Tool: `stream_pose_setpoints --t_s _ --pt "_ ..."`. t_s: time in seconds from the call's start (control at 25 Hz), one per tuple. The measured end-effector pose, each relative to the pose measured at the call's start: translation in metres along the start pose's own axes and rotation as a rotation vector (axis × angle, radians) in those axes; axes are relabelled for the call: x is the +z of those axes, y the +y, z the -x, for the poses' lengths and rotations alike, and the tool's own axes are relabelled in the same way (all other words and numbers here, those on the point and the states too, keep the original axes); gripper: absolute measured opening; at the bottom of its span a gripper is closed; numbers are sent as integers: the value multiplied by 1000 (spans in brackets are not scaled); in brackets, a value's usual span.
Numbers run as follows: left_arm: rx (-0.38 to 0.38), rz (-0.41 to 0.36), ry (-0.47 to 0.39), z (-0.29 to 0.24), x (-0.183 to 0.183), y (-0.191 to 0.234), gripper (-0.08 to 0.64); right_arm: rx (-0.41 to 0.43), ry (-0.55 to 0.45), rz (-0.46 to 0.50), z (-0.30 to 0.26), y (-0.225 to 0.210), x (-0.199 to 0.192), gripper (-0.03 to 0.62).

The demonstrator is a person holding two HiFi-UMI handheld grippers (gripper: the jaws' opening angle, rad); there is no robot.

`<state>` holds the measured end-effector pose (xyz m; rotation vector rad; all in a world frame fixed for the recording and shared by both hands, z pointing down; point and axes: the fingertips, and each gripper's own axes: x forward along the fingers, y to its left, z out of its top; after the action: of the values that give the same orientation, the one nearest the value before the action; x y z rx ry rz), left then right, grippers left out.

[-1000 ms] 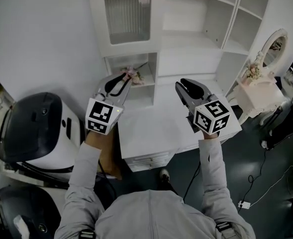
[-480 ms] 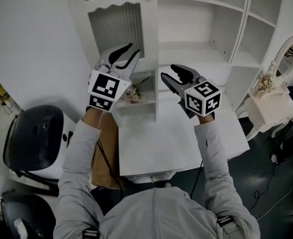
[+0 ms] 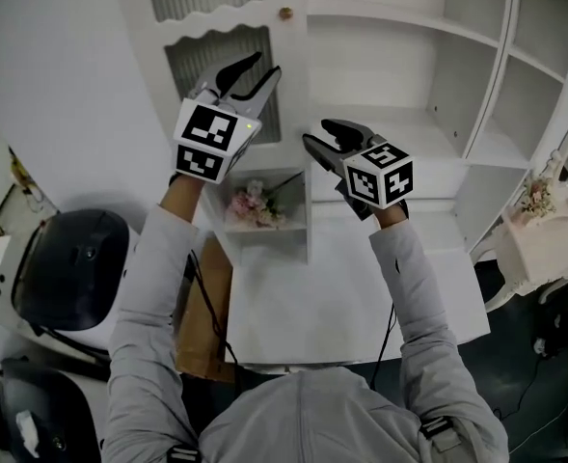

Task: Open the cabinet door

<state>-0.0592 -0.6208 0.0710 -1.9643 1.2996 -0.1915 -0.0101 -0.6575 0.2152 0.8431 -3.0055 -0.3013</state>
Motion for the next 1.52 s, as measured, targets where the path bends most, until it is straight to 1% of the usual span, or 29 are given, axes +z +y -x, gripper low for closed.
stream_pose_setpoints --t_s 0.12,0.24,0.28,0.52,0.6,0.72,0.84,0.96,1.28,1.4,1.52 --pt "7 -32 -1 -15 9 8 144 27 -19 -6 -13 -6 4 204" --pt "29 -100 7 -31 23 16 144 51 -19 2 -23 -7 3 204" --pt "36 -115 8 -35 28 19 144 57 -20 7 -26 -6 2 194" --pt "63 -177 27 -54 45 31 144 83 -34 11 -29 -7 3 189" --pt "71 -175 28 -56 48 34 143 81 -45 4 -28 -7 6 189" --pt "78 -161 22 -58 51 37 133 54 -53 0 -27 -8 8 178" --pt "99 -188 31 -58 50 34 100 44 -37 9 -30 -8 7 172" --pt "117 -188 26 -58 51 35 97 47 -39 6 -28 -6 12 167" --pt "104 -176 8 -46 58 30 94 55 -26 10 -29 1 17 167" --pt "98 -165 -5 -40 62 30 92 43 -19 0 -29 5 18 135" --pt "82 -168 -2 -35 65 28 92 41 -11 -16 -25 8 19 126"
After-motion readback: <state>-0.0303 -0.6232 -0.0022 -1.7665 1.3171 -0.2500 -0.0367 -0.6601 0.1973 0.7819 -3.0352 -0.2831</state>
